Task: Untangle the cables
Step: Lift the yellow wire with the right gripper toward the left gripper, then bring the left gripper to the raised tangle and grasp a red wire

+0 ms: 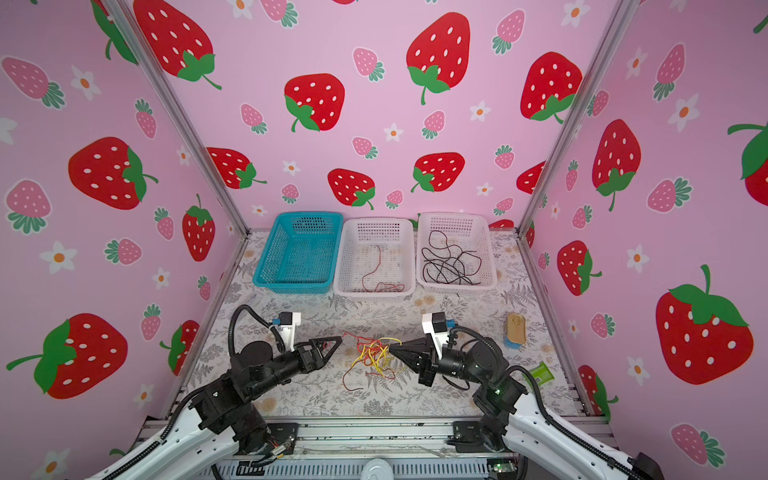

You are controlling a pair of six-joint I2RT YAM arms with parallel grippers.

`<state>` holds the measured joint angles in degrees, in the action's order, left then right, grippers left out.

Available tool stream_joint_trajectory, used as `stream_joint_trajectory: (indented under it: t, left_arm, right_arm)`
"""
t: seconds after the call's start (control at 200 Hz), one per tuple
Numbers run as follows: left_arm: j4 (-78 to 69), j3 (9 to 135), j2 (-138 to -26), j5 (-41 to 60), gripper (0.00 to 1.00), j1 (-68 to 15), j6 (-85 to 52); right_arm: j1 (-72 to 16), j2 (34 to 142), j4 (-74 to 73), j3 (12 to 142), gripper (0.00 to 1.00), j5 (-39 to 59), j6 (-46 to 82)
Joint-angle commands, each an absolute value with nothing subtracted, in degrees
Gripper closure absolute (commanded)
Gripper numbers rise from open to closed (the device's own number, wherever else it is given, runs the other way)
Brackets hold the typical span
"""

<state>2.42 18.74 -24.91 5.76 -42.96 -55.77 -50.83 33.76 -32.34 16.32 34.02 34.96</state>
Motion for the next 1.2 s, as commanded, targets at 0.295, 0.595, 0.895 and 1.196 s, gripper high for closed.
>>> stream_joint_trajectory:
  t: [0.295, 0.595, 0.895, 1.196]
  left_arm:
    - [-6.6, 18.5, -25.2, 14.7, 0.06, -42.8, -59.1]
    - [8.2, 31.5, -27.9, 18.0, 0.03, -42.9, -38.0]
    - [23.5, 42.5, -33.5, 26.2, 0.03, -42.9, -11.6]
    - [26.6, 46.9, -44.0, 31.4, 0.11, -43.1, -0.8]
  right_arm:
    - [-50.4, 35.5, -31.8, 16.1, 1.0, 29.9, 34.0]
    - [-50.4, 39.3, -27.5, 16.7, 1.0, 30.7, 30.2]
    - [-50.4, 41.1, -25.2, 17.1, 1.0, 34.4, 27.6]
    - [-50.4, 42.1, -26.3, 17.5, 1.0, 39.3, 27.6]
